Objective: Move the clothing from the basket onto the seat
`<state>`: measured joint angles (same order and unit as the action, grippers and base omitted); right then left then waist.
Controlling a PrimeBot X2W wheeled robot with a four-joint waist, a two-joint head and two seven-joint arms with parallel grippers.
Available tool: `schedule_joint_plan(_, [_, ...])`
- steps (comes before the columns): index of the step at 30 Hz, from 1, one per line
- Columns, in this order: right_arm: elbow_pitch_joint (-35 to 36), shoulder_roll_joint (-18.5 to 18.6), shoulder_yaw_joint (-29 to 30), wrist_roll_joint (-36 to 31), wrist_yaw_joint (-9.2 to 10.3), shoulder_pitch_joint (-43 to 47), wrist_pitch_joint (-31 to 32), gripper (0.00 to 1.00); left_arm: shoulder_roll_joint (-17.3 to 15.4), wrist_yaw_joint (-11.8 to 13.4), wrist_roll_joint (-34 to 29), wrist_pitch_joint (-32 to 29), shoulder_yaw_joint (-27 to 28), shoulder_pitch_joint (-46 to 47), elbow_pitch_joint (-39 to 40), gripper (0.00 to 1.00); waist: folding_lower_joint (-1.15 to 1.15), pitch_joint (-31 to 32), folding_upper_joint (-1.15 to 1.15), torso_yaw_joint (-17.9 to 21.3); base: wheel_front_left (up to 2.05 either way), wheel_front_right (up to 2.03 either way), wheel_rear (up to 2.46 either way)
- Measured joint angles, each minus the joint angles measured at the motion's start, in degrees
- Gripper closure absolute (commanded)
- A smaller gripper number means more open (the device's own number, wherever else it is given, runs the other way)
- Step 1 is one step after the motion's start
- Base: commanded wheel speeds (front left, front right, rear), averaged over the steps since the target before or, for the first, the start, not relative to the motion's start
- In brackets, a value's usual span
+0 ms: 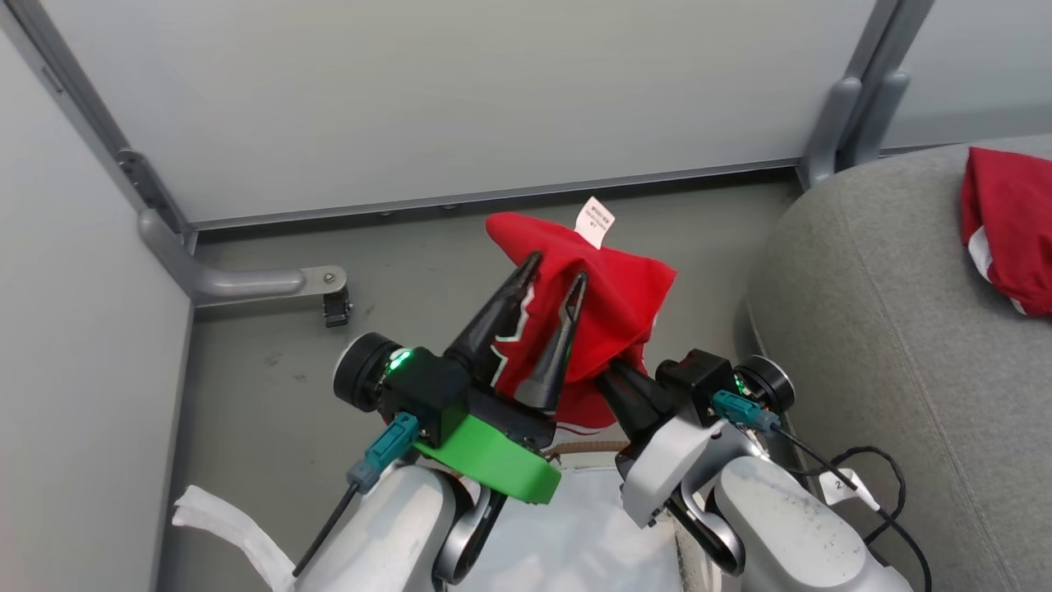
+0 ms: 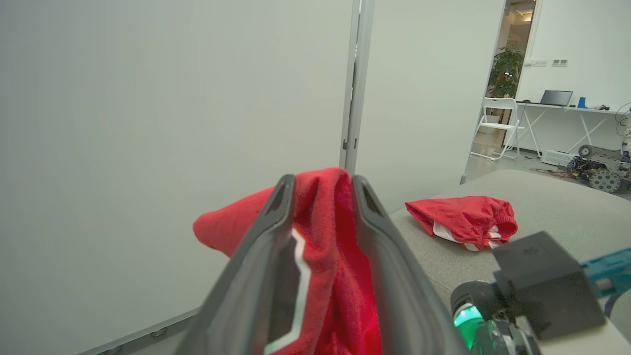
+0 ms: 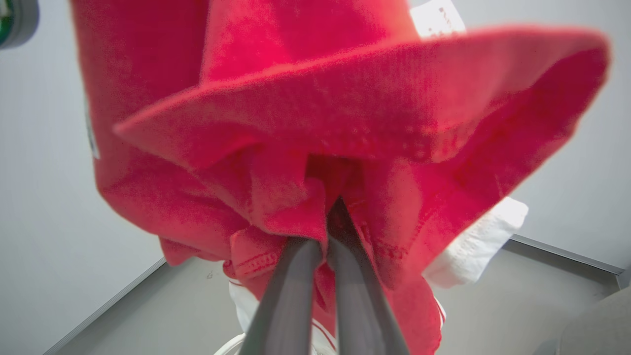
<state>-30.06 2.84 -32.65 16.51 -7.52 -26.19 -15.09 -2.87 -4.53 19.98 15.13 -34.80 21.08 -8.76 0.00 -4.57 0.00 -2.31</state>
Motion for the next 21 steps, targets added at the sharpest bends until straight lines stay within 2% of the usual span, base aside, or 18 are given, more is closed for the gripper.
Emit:
schedule_joint_plan(8, [4.0, 0.0, 0.5, -0.4, 0.00, 0.1, 0.0, 1.00, 0.0, -0.5, -2.4, 0.0, 1.9, 0.0, -0.6, 0.00, 0.00, -0.6, 0.00, 7.2, 0.00, 0.00, 0.00])
schedule_joint_plan(21, [7.7, 0.1, 2.3, 0.3, 0.00, 1.8, 0.0, 1.00, 0.1, -2.1, -4.1, 0.0, 4.3, 0.0, -3.4, 0.00, 0.00, -1.9, 0.00, 23.8, 0.00, 0.00, 0.00])
